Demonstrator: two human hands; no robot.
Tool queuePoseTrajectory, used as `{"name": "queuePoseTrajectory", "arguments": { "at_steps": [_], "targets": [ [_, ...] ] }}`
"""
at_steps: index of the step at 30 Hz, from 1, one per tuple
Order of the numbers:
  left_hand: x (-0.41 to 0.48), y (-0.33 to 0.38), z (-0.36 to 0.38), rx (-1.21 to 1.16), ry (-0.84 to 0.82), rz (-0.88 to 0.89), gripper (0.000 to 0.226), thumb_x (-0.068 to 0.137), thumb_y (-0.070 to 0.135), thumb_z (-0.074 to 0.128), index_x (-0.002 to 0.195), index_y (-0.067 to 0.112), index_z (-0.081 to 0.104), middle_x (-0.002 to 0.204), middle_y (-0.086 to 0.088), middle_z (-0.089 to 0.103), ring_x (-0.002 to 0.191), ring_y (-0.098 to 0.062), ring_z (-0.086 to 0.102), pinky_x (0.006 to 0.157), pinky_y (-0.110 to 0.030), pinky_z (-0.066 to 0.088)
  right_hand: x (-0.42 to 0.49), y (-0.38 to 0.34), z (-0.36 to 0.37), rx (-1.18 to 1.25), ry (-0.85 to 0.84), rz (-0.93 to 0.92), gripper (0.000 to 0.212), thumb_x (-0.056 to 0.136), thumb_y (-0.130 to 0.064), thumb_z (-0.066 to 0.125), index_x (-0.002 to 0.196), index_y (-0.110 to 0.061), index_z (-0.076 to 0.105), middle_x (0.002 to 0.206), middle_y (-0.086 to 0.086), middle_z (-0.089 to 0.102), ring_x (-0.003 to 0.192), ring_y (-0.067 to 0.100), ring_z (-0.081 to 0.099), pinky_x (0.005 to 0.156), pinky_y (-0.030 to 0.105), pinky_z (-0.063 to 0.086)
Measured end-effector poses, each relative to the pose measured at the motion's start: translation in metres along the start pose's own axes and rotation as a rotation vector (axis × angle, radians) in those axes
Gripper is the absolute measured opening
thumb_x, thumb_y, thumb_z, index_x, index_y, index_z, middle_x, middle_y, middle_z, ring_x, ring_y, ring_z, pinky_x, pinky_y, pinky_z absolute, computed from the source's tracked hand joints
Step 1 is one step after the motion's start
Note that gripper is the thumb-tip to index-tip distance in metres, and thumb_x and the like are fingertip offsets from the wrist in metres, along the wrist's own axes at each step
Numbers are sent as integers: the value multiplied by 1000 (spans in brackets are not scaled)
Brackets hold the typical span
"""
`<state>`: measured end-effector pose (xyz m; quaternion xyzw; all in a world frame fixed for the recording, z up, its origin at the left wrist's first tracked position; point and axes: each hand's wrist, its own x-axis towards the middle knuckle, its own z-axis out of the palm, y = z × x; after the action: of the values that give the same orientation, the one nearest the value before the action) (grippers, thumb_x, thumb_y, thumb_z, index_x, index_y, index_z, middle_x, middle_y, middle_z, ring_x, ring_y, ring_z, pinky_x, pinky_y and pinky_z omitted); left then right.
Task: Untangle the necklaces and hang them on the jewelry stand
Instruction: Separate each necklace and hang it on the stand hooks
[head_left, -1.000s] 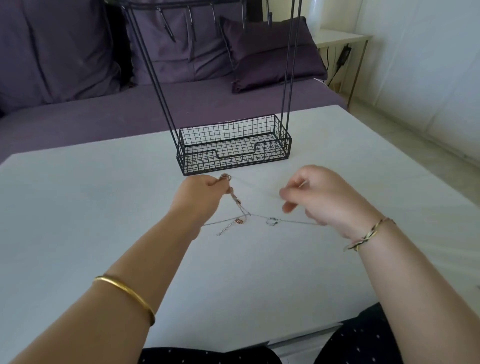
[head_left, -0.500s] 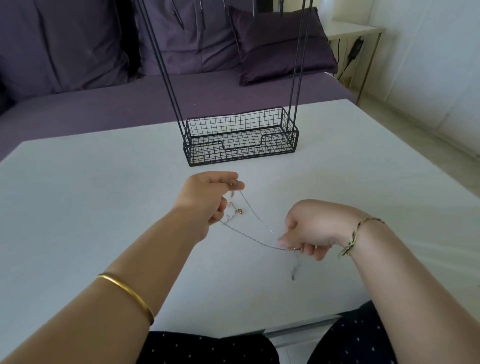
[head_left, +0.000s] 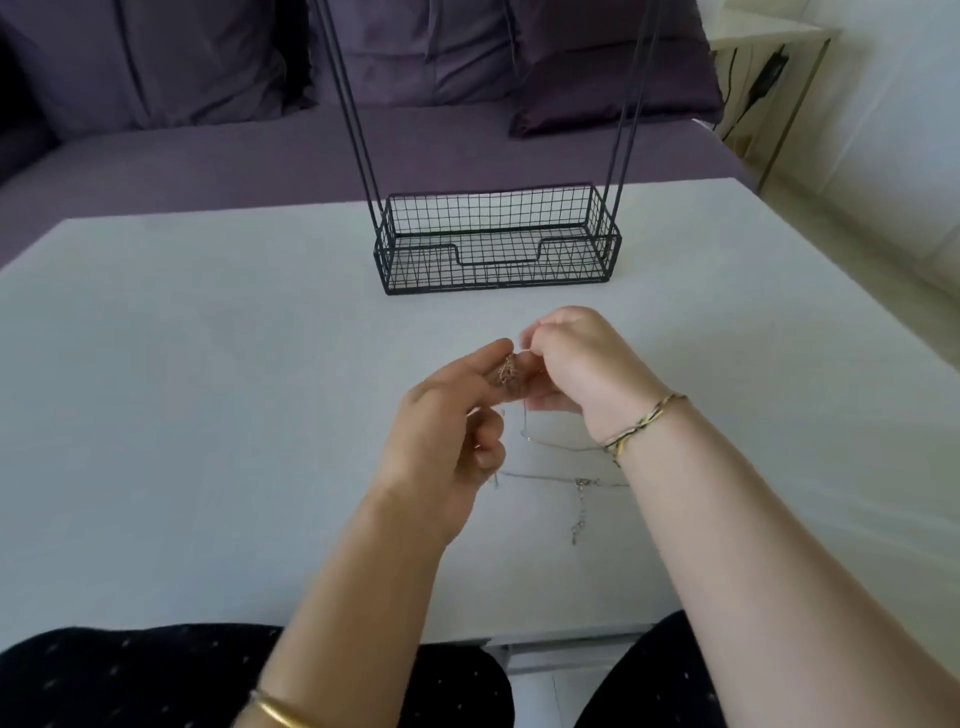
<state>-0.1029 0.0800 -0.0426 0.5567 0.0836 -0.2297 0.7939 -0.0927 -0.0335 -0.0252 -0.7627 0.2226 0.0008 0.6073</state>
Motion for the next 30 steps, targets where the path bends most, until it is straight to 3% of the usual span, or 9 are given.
{"name": "queuePoseTrajectory", "arguments": {
  "at_steps": [2,3,5,8,13,17,21,24,30],
  "targets": [
    [-1,-2,2,-13,36,56,29,90,2,49,104,16,70,78,2,66,42,-7,37,39,-17,30,1,-1,-1,61,-87,69,21,93,0,29,85,-5,48,63,12,57,47,24,58,62,42,57],
    [-1,-3,4,-2,55,91,26,91,4,51,103,17,70,81,1,68,43,-7,38,41,-17,33,1,-1,-3,56,-112,87,21,94,0,30,86,-5,49,64,13,57,46,22,54,54,36,56],
    [2,-4,6,28,98,153,26,92,4,52,104,19,70,90,0,73,47,-6,42,44,-16,37,4,1,-5,-10,-123,103,18,95,-2,35,89,-6,52,66,13,58,45,16,43,43,24,41],
    [8,-9,8,78,143,217,26,93,6,53,106,22,69,95,5,74,62,-4,54,50,-15,41,8,3,-10,-78,-132,80,13,92,-3,49,83,-4,59,62,10,59,44,13,31,41,21,25],
    [14,-16,9,47,186,249,28,91,2,55,109,20,67,94,8,74,80,0,65,56,-12,45,10,7,-14,-127,-142,29,19,87,-7,61,69,-8,63,60,6,58,46,15,30,46,24,23],
    [18,-20,9,-50,176,224,25,88,-1,58,106,14,66,87,5,74,74,-3,66,62,-14,47,11,9,-19,-157,-132,-3,20,85,-12,66,65,-13,64,61,3,58,45,12,33,46,25,27],
    [20,-27,9,-45,171,215,23,87,-1,60,104,14,66,86,2,72,77,-7,66,65,-16,48,8,7,-24,-330,-129,-83,9,81,-18,71,75,-12,71,61,-5,58,39,0,42,45,14,32],
    [22,-31,9,-14,193,230,24,86,-1,61,105,15,63,82,1,67,76,-9,63,65,-17,47,9,8,-26,-358,-125,-92,5,79,-16,72,75,-12,71,58,-8,56,37,-3,43,48,15,31],
    [23,-34,14,-98,236,240,19,87,-4,58,97,12,57,75,-4,53,62,-12,52,64,-21,43,13,9,-21,-204,-98,-29,19,80,-5,66,63,-11,62,58,2,56,41,9,33,42,22,24]
  ]
}}
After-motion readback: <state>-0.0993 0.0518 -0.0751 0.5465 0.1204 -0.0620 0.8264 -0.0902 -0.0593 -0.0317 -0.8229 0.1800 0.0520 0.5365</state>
